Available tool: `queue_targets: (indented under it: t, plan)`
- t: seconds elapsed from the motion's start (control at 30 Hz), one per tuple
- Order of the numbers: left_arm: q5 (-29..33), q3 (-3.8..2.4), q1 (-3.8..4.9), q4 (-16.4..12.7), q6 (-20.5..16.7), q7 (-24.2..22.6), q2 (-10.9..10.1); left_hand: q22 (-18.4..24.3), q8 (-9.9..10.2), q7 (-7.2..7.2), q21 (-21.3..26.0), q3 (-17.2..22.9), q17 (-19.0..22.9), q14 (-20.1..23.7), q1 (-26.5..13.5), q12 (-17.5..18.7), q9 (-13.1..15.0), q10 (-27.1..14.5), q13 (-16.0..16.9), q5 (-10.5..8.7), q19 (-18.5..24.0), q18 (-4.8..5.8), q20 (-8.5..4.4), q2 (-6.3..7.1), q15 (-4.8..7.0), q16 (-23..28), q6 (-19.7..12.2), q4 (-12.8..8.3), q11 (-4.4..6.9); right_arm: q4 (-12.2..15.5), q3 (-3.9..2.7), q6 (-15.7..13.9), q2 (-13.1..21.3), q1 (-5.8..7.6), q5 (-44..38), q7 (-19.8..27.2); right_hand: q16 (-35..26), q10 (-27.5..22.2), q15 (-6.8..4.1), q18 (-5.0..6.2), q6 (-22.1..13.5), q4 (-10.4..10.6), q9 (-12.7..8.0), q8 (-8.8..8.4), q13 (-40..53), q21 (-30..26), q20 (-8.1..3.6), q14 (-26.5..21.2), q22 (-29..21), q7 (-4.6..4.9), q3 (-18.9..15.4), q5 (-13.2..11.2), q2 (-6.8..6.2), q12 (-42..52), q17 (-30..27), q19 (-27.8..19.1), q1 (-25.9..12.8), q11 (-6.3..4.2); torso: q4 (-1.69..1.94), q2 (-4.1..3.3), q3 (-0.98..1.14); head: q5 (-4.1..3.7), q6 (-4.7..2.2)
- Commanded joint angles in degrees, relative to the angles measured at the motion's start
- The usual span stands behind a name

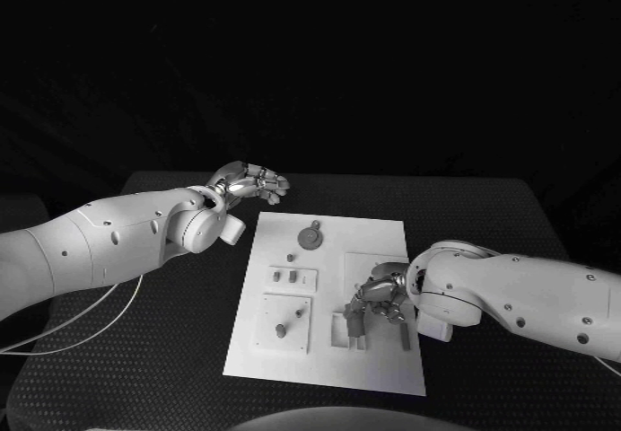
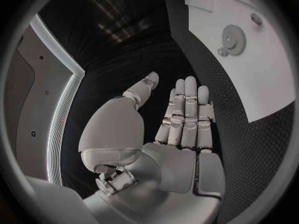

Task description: Assemble the parts on the task board

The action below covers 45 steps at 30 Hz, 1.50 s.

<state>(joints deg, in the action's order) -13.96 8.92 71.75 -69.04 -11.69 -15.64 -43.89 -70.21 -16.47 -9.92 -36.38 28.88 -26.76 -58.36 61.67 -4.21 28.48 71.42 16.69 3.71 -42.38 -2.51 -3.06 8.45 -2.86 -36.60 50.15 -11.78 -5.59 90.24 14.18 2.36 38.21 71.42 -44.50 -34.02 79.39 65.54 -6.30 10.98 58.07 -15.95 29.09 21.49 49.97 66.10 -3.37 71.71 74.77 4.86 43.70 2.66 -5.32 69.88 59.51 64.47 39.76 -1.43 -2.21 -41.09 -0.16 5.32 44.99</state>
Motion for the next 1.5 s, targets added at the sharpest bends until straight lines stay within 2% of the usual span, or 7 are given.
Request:
queue_targets:
  t: [0.03,0.43,0.9,1.2,1.33,1.43,1.5]
  plan:
    - [0.2,-0.04,0.06,-0.2,0.3,-0.3,0.1,-0.1,-0.3,0.18,0.2,-0.1,-0.1,-0.6,-0.2,0.0,-0.1,-0.4,0.0,-0.25,0.0,0.23,0.23,0.33,0.00,0.4,-0.4,0.2,0.04,-0.7,0.00,-1.4,-0.9,-0.40,2.0,-0.2,-0.3,0.5,-0.92,4.02,0.6,0.2,-0.1,-0.39,0.2,0.3,0.34,1.4,0.0,-0.01,-0.6,0.4,1.10,-0.4,0.2,0.0,0.3,-0.06,0.00,-0.02,0.11,0.16,-0.03]
    - [0.2,-0.03,0.07,-0.4,0.4,-0.2,0.0,-0.1,-0.4,0.18,0.2,0.0,-0.2,-0.6,-0.2,0.0,-0.1,-0.4,0.0,-0.25,0.0,0.23,0.24,0.35,0.00,0.5,-0.4,0.3,0.04,-1.2,0.00,-0.9,-2.2,-1.87,1.5,-0.3,-0.6,0.6,-1.00,4.02,0.8,0.3,-0.3,-0.59,0.5,0.3,0.28,1.7,-0.1,-0.08,-1.0,0.4,1.32,-0.6,0.8,0.0,-0.9,-0.15,-0.13,-0.02,0.10,0.58,0.31]
    - [0.2,-0.02,0.07,-0.4,0.4,-0.2,-0.1,-0.2,-0.4,0.18,0.3,0.0,-0.3,-0.6,-0.2,0.0,-0.1,-0.4,0.0,-0.24,0.0,0.23,0.24,0.35,0.00,0.5,-0.4,0.3,0.04,-1.1,-0.01,0.1,-2.2,-2.10,1.1,-0.4,-0.7,0.6,-1.02,4.02,0.9,0.5,-0.4,-0.73,0.7,0.3,0.25,1.8,-0.1,-0.11,-1.1,0.4,1.41,-0.8,1.3,0.0,-1.7,-0.18,-0.15,0.02,0.16,0.89,0.49]
    - [0.2,-0.02,0.07,-0.4,0.4,-0.2,-0.1,-0.2,-0.4,0.18,0.3,0.0,-0.3,-0.6,-0.2,0.0,-0.1,-0.4,0.0,-0.23,0.0,0.23,0.24,0.30,0.00,0.6,-0.4,0.3,0.04,-1.5,-0.01,-0.5,-2.3,-2.46,0.7,-0.3,-0.9,0.6,-1.04,4.02,1.0,0.6,-0.4,-0.84,0.9,0.3,0.23,1.8,-0.2,-0.12,-1.3,0.3,1.02,-0.9,1.4,0.0,-2.4,-0.19,-0.17,0.00,0.18,1.09,0.58]
    - [0.2,-0.02,0.07,-0.4,0.4,-0.2,-0.1,-0.2,-0.4,0.18,0.3,0.0,-0.3,-0.6,-0.2,0.0,-0.1,-0.4,0.0,-0.23,0.0,0.23,0.24,0.29,-0.01,0.6,-0.4,0.4,0.04,-1.5,-0.01,0.5,-2.6,-2.46,0.6,-0.3,-1.1,0.5,-1.05,4.02,1.0,0.8,-0.4,-0.93,1.0,0.3,0.20,1.8,-0.2,-0.11,-1.4,0.3,0.57,-1.0,1.5,-0.1,-2.9,-0.19,-0.18,0.04,0.15,1.14,0.57]
    - [0.2,-0.01,0.07,-0.5,0.4,-0.2,-0.1,-0.2,-0.4,0.18,0.3,0.0,-0.4,-0.6,-0.2,0.0,-0.1,-0.4,0.0,-0.23,0.0,0.23,0.24,0.29,-0.01,0.6,-0.4,0.4,0.04,-1.6,-0.01,0.5,-2.7,-2.47,0.2,-0.4,-1.3,0.4,-1.05,4.02,0.8,1.1,-0.5,-1.06,1.2,0.3,0.17,1.5,-0.2,-0.09,-1.9,0.1,-1.33,-1.2,1.5,-0.1,-4.1,-0.16,-0.18,0.02,0.16,1.15,0.61]
    - [0.2,-0.01,0.07,-0.4,0.4,-0.2,-0.1,-0.2,-0.4,0.18,0.3,0.0,-0.4,-0.6,-0.2,0.0,-0.1,-0.4,0.0,-0.23,0.0,0.23,0.24,0.29,-0.01,0.6,-0.4,0.4,0.04,-1.7,-0.01,0.6,-2.7,-2.50,0.0,-0.4,-1.5,0.3,-1.07,4.02,0.7,1.4,-0.4,-1.12,1.3,0.2,0.11,1.4,-0.2,-0.07,-1.9,0.1,-1.90,-1.2,1.4,-0.2,-4.5,-0.16,-0.15,-0.01,0.16,1.17,0.62]
